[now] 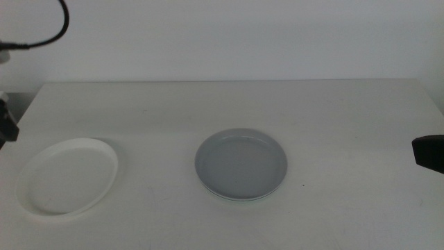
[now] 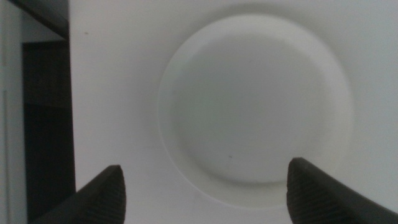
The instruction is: Stack the three bowls on top of each other.
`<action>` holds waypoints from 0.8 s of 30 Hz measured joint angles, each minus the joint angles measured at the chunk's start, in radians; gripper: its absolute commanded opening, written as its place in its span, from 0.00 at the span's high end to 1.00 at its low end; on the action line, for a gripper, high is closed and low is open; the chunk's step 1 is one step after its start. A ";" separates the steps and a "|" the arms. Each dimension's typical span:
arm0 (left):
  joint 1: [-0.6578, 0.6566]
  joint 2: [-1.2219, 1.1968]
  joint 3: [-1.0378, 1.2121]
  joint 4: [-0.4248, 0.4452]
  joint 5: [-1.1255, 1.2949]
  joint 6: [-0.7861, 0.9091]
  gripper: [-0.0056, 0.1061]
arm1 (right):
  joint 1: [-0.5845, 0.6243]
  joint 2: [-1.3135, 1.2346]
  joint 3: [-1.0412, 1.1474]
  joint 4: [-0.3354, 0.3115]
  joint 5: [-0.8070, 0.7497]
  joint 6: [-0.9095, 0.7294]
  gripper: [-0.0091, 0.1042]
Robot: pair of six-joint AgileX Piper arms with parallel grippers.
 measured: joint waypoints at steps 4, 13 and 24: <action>0.060 0.126 -0.034 -0.085 -0.002 0.117 0.18 | 0.000 0.000 0.000 0.000 0.000 0.000 0.39; 0.077 0.400 -0.100 -0.144 -0.033 0.217 0.18 | 0.000 0.000 0.000 0.000 0.000 0.000 0.39; 0.077 0.570 -0.160 -0.169 -0.059 0.251 0.36 | 0.000 0.000 0.000 0.000 0.000 -0.001 0.39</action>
